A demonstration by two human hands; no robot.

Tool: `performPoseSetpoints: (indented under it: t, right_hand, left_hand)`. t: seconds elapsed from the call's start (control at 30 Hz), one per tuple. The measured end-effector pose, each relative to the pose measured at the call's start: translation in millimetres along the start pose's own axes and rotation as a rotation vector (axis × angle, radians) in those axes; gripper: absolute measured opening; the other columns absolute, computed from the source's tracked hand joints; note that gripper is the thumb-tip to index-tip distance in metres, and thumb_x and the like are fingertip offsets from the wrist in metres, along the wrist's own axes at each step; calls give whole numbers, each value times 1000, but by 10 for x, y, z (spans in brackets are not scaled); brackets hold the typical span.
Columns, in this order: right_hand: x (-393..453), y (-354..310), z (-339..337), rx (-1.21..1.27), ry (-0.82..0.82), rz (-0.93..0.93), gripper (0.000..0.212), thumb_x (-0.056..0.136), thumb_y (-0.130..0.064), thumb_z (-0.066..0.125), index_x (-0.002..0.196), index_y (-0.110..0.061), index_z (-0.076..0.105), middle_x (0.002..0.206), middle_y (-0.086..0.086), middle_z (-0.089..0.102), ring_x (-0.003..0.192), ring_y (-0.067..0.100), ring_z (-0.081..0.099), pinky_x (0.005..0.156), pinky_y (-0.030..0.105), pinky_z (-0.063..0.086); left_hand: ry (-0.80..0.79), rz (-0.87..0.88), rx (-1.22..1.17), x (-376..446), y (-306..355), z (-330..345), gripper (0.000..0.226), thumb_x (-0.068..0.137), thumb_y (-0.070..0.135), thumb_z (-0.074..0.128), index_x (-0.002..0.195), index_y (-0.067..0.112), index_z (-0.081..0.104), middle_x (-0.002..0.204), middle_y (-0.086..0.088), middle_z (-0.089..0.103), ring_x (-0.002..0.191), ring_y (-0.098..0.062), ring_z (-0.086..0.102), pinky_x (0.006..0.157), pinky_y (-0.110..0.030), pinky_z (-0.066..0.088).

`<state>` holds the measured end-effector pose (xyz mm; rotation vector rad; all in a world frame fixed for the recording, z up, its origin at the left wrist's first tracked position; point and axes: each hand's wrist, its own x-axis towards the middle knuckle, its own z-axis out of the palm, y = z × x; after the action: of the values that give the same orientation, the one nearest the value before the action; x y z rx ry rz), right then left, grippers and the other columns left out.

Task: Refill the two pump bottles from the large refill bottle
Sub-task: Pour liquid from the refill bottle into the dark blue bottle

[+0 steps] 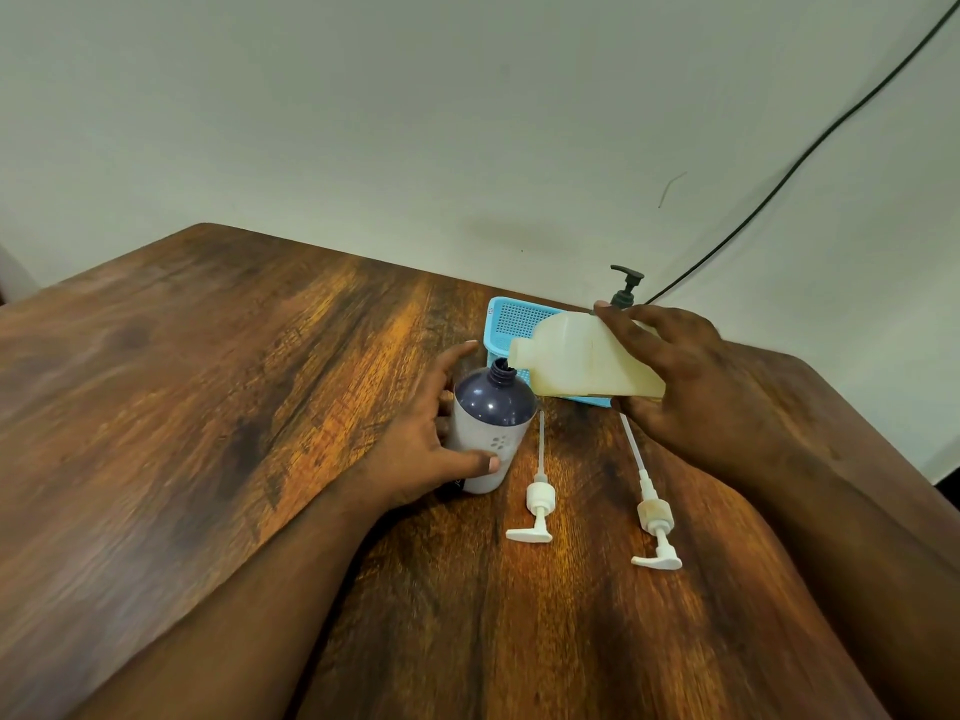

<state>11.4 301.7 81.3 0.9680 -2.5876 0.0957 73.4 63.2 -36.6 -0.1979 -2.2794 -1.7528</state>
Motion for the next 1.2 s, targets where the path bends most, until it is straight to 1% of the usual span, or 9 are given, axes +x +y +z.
performPoseSetpoints:
  t: [0.1, 0.27, 0.37, 0.5, 0.6, 0.7, 0.8, 0.93, 1.2]
  right_hand:
    - [5, 2, 8, -5, 6, -3, 84, 82, -29, 70, 149, -30, 19, 149, 8, 34, 135, 28, 28, 107, 46, 32]
    - [7, 21, 43, -10, 19, 1, 86, 81, -28, 72, 149, -30, 19, 147, 9, 37, 133, 29, 31, 105, 47, 35]
    - [4, 38, 56, -15, 35, -9, 88, 79, -27, 73, 148, -30, 20, 145, 9, 39, 131, 30, 33, 102, 49, 38]
    - [13, 23, 63, -11, 39, -9, 87, 80, -28, 72, 148, -30, 19, 147, 9, 37, 133, 30, 31, 104, 48, 35]
    - [25, 17, 71, -9, 38, -11, 87, 80, -28, 72, 148, -30, 19, 147, 10, 37, 133, 31, 31, 105, 49, 35]
    - [19, 23, 71, -11, 35, -6, 88, 79, -27, 73, 149, -30, 19, 146, 10, 38, 133, 31, 32, 104, 51, 35]
    - [10, 35, 73, -13, 46, -10, 88, 79, -27, 73, 148, -30, 19, 146, 10, 39, 132, 31, 33, 103, 51, 36]
    - [5, 45, 73, -12, 46, -16, 88, 79, -27, 74, 148, -29, 20, 146, 10, 39, 132, 31, 33, 103, 52, 36]
    - [-6, 50, 38, -12, 47, -27, 87, 79, -26, 73, 148, -29, 21, 146, 11, 39, 132, 31, 33, 103, 52, 36]
  left_hand:
    - [1, 13, -12, -9, 21, -17, 100, 69, 1, 83, 140, 44, 27, 124, 22, 41, 100, 13, 55, 75, -12, 54]
    - [1, 3, -3, -8, 26, -32, 86, 70, 0, 82, 135, 35, 39, 125, 26, 44, 105, 16, 52, 84, -16, 51]
    - [29, 12, 11, -8, 18, -36, 85, 67, 16, 87, 135, 37, 41, 128, 24, 46, 111, 19, 47, 90, -19, 46]
    - [151, 13, 65, -13, 6, 31, 85, 53, 55, 82, 129, 47, 44, 135, 14, 44, 121, 1, 45, 92, -23, 45]
    - [197, 40, 94, -11, -3, 70, 85, 52, 59, 80, 129, 45, 46, 133, 13, 46, 118, -5, 49, 91, -24, 47]
    - [181, 30, 114, -8, 28, 21, 85, 51, 60, 78, 129, 46, 46, 130, 15, 49, 113, 1, 50, 83, -14, 41]
    - [151, 15, 88, -4, 43, -22, 85, 53, 55, 80, 131, 46, 47, 129, 16, 50, 111, 6, 49, 83, -13, 41]
    - [120, 0, 26, -15, 46, -34, 83, 63, 30, 89, 135, 40, 49, 130, 14, 50, 109, 11, 51, 90, -21, 46]
    - [67, -53, -115, -19, 95, -99, 89, 64, 12, 87, 137, 42, 46, 125, 13, 58, 112, -4, 60, 86, -19, 54]
